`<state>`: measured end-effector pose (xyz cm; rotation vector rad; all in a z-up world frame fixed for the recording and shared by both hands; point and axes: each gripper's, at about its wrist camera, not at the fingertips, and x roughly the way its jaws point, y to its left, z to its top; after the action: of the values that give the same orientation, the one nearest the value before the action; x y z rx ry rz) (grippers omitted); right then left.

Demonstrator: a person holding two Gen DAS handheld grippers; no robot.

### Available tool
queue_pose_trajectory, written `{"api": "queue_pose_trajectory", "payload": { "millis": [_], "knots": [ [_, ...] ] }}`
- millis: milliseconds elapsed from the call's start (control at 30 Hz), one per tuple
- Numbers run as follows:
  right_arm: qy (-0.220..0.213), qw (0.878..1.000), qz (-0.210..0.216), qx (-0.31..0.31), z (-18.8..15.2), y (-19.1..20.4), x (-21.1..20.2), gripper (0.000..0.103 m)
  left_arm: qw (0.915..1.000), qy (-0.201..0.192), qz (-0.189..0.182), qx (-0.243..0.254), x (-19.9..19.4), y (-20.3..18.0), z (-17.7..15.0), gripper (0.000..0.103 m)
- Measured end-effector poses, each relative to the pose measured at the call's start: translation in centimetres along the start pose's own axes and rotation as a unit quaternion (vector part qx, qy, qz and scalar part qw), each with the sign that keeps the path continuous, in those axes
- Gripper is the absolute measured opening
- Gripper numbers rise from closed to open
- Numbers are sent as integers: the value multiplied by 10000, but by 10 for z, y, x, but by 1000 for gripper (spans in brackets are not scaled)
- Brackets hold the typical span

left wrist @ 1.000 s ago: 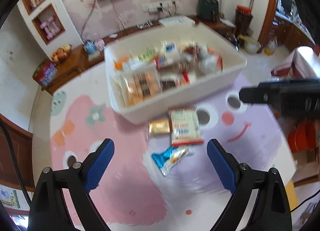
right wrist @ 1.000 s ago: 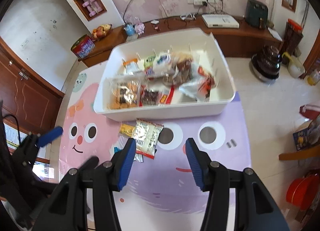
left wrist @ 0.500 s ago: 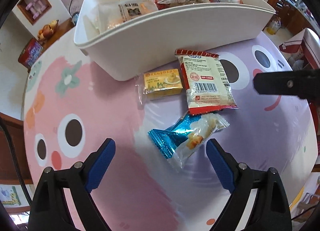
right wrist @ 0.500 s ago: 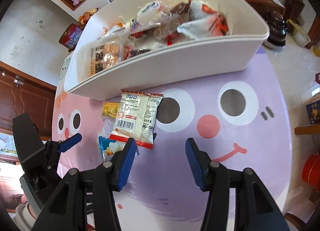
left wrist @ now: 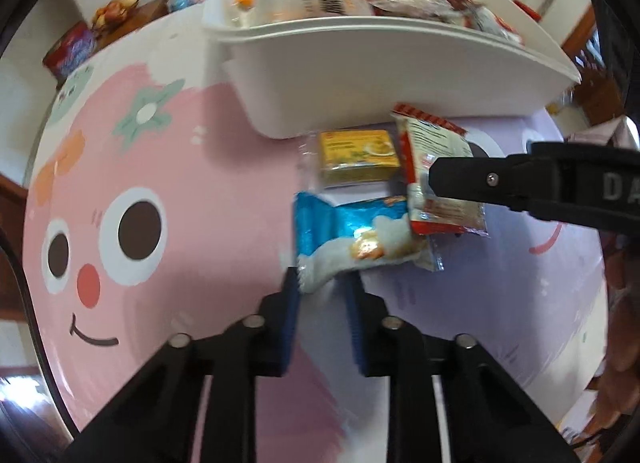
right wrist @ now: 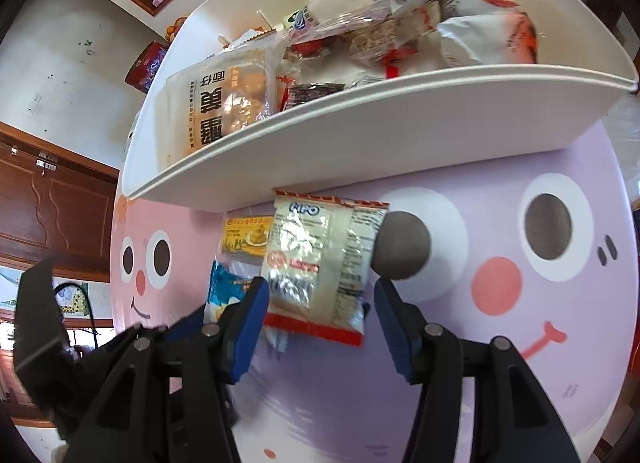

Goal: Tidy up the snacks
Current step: 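Grasp the blue-white wafer with the left gripper while the right grasps the LIPO biscuit pack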

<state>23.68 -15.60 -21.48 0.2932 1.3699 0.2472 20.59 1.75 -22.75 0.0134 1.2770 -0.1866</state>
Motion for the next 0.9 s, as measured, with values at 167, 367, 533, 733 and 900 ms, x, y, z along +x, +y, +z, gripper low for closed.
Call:
{"api": "queue_pose_trajectory", "payload": {
  "millis": [167,367,533,733,900],
  "knots": [
    [-92,9997,-244,-9,4,15,12,59,9996,31,-41,-280,-3,21,-5,18],
    [-106,9974,-689,-160,8,29,24,63,9988,64,-126,-461,-9,32,-12,27],
    [-154,9946,-932,-432,6,39,29,63,9977,53,-262,-622,-27,37,-16,32],
    [-103,9875,-1253,-955,-3,46,33,46,9950,85,-508,-859,-43,42,-20,38],
    [54,9878,-1095,-1106,-13,44,31,46,9928,122,-555,-1052,-44,42,-16,47]
  ]
}}
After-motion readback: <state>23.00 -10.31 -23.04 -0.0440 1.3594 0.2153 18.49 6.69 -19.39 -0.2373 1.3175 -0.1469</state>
